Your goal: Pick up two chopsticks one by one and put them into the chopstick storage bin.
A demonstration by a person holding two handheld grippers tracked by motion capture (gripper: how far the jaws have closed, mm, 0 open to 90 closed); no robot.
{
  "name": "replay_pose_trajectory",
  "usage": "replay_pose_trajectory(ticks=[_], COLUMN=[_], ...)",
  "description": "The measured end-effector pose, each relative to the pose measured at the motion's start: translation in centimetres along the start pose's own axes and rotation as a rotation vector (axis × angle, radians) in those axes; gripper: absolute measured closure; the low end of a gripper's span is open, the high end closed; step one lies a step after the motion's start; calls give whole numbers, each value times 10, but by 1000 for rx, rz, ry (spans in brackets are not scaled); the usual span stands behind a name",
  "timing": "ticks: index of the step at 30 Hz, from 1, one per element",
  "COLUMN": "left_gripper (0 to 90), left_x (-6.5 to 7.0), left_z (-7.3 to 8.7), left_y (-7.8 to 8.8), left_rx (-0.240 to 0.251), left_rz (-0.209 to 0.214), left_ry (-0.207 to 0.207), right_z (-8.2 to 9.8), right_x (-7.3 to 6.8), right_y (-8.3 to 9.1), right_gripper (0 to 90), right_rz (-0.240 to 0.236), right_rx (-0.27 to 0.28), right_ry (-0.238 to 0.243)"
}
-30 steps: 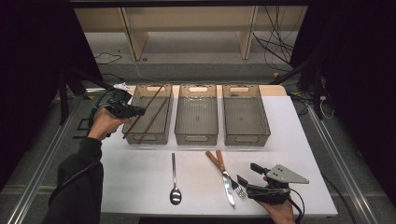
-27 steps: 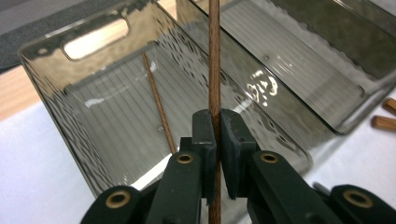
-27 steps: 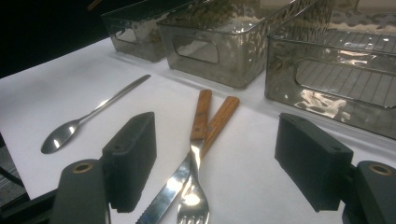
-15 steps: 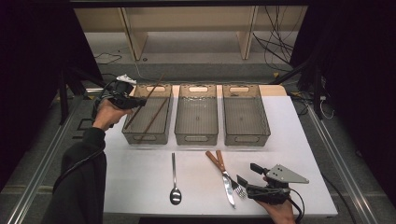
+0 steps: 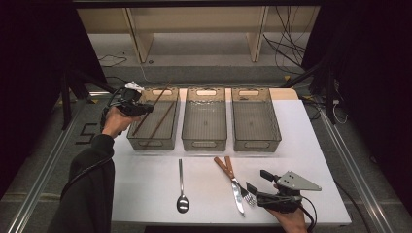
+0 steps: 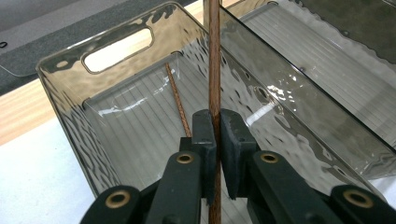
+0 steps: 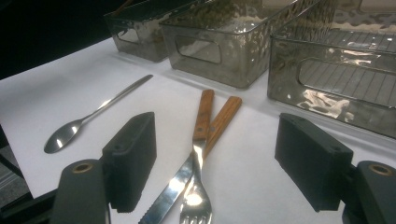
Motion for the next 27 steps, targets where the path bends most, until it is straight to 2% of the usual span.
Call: replay_pose_trajectory(ticks=[12,16,21,26,27], left_gripper=[841,838,829,712,642], left_x=[-2,-4,-8,-7,-6], left_z=[7,14,21,21,20], left_y=[-10,-18,-24,-20,-19], left_rx=[2,-25,-45,-39,-42], left_rz=[-30,-38,-52,-59,-68], left_ry=[18,23,50,80,92], right_z=[0,-1,0,0,0], right_x=[-1,-1,-1,-1,-1], right_y=[0,0,0,0,0], right_gripper=[298,298,298,298,298], right_rz=[-3,-2,-4,-5,-4], right_rx=[1,2,-1,-3,-3], right_ry=[-3,-2,-2,-2,-2])
Point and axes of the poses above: each handheld gripper's, and its own axes: y roughly backward along the jaws, z roughly out of its underside, x roughly to its right, the point moved 4 cm from there along -y, roughly forward along the jaws, and after that the axes turned 12 degrees about y, right-handed, at the moved point
